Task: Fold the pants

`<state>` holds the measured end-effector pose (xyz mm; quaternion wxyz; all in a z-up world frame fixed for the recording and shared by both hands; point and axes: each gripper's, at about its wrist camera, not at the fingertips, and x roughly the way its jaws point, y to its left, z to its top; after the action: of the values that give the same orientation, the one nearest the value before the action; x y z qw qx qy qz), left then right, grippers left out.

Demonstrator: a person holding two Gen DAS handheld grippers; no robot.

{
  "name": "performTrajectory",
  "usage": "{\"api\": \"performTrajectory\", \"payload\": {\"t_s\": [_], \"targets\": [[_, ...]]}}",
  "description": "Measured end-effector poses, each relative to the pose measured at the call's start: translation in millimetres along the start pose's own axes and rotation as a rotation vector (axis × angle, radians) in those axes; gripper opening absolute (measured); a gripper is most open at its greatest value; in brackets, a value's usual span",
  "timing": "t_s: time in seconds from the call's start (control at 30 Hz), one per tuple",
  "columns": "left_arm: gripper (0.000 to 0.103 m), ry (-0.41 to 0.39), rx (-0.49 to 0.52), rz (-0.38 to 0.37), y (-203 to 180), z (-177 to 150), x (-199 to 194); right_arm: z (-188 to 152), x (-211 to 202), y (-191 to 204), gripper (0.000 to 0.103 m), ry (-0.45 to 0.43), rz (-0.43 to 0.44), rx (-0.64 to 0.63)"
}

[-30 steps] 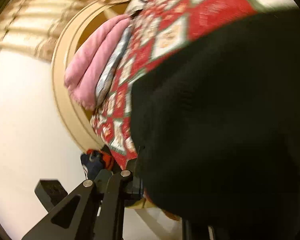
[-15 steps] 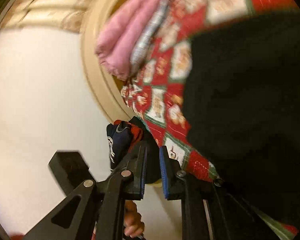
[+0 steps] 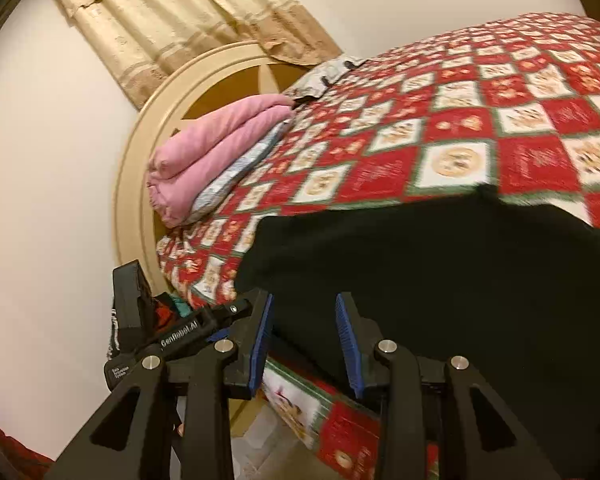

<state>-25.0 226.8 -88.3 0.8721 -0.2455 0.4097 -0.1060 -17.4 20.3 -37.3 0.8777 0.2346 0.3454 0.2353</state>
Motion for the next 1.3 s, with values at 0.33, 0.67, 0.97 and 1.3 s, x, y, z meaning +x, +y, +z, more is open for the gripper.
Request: {"api": "performTrajectory", "payload": {"t_s": [0.33,0.67,0.97,1.3], "targets": [[0.085,-0.036,-0.207,-0.006,8,-7,-12,0,1,-7,0.034,0.002,0.03,0.0],[0.062,-0.058,-0.201,-0.013,-12,8,6,0,-5,-13,0.034,-0.012,0.022,0.01],[0.019,-0.081,-0.193,-0.022,-7,3,2,1,-11,-22,0.034,-0.016,0.007,0.029],[0.017,-0.174,0.023,-0.037,-61,28,-27,9,-150,-89,0.034,-0.31,-0.234,0.185]]}}
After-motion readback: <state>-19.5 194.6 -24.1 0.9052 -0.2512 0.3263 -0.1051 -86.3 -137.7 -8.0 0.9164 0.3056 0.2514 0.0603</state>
